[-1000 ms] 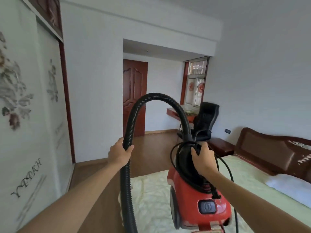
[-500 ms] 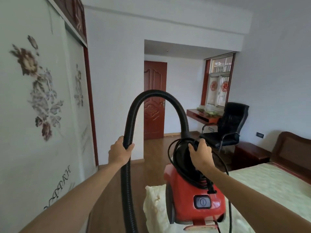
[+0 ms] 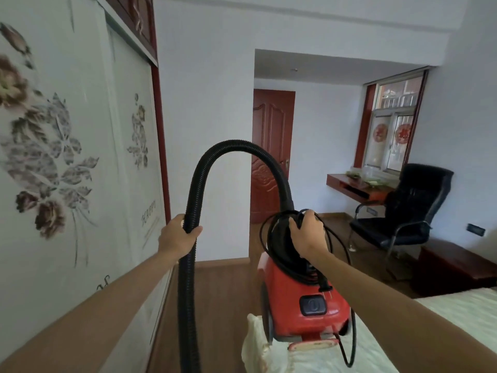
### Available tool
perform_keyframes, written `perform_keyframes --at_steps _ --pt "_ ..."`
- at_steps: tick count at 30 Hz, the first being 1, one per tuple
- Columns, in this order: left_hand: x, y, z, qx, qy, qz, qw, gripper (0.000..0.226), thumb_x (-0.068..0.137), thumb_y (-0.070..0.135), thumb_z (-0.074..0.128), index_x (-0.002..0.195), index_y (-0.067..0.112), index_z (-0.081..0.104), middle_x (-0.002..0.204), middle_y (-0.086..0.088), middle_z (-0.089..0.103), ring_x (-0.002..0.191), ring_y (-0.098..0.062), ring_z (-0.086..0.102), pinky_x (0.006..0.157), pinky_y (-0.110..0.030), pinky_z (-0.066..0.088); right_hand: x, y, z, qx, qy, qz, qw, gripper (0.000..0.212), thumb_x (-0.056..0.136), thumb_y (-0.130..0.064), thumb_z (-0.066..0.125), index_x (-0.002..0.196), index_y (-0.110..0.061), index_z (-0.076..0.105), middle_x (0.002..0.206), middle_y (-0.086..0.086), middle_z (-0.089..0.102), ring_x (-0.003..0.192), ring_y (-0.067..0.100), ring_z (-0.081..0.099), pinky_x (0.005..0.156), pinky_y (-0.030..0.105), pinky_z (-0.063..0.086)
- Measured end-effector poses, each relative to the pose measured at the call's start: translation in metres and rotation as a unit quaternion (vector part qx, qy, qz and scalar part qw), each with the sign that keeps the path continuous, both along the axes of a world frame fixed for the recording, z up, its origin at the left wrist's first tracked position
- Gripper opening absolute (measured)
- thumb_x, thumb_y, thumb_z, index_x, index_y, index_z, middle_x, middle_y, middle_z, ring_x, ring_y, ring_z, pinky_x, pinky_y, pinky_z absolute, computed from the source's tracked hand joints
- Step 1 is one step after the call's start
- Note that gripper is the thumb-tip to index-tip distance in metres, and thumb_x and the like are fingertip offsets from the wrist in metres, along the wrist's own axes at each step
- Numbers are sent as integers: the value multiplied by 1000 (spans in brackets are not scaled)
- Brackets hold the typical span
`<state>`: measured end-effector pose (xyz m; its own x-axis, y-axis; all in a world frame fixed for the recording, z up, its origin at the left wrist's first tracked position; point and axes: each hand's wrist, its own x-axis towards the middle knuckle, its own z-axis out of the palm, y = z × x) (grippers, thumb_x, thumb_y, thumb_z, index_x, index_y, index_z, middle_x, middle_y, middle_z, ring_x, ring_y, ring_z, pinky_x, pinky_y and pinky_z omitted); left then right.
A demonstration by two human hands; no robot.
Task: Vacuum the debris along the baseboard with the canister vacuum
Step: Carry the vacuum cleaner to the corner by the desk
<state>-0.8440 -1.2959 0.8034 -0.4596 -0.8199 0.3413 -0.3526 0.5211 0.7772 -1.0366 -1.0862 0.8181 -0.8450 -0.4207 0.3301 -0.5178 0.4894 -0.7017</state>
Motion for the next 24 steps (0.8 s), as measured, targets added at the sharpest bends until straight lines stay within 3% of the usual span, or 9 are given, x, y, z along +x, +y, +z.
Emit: perform_keyframes --at_steps 5,10,15,21,24 --pt "-37 -35 10 11 18 27 999 44 93 31 67 130 10 55 119 -10 64 87 -20 58 76 -32 50 -49 -49 7 -8 20 19 1000 25 101 -34 49 101 -11 38 102 19 60 82 34 61 65 48 57" --pt "-63 -76 11 20 30 45 998 45 93 28 66 131 8 55 119 -13 65 86 -21 57 76 -32 50 -86 -101 4 -5 17 42 999 24 100 -36 48 101 -15 37 104 20 59 87 40 62 70 54 57" --pt "-88 -134 1 19 20 56 998 48 93 29 66 136 10 53 122 -12 64 92 -23 59 79 -33 51 -121 -159 -2 -6 10 39 999 25 100 -36 48 101 -13 38 106 22 61 90 40 62 75 50 56" --pt "-130 -227 -9 17 23 57 998 45 93 31 66 132 13 54 106 -3 63 84 -22 60 73 -31 51 -162 -243 -9 -2 -1 46 999 26 100 -37 49 101 -13 39 101 19 60 81 39 63 68 50 58" --pt "-151 -278 -3 8 21 60 998 44 93 30 66 132 13 55 111 -6 65 84 -20 58 62 -27 45 -183 -286 -10 -6 1 37 999 26 99 -37 48 99 -13 39 100 19 59 80 40 64 67 52 58"
